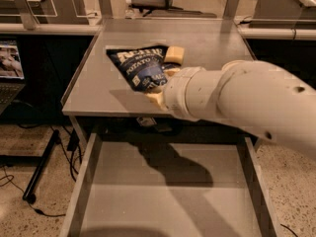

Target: Pick blue chip bag from top drawer and place on counter

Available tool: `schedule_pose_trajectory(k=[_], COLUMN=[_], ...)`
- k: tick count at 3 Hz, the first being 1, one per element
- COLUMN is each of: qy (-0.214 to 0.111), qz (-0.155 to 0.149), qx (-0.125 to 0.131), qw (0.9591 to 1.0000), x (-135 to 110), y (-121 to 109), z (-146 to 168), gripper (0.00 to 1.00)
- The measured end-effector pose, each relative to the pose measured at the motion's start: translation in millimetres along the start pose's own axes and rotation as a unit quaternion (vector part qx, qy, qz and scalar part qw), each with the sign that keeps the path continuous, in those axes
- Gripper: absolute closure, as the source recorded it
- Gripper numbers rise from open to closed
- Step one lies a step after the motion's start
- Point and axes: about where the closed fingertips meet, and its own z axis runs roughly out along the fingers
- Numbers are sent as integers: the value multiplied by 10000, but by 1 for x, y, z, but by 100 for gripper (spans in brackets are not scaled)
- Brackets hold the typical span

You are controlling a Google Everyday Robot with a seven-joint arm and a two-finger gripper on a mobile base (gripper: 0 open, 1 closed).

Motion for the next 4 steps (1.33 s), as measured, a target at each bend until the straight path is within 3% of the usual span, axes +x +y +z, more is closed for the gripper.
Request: schedule_pose_trajectory(k=[2, 4], qy=[172, 506], qz=[-20, -21], qx=[-121, -145], qw=[9998, 9986], x=[-37, -34], y=[-41, -58], z=[62, 116], gripper=[100, 100])
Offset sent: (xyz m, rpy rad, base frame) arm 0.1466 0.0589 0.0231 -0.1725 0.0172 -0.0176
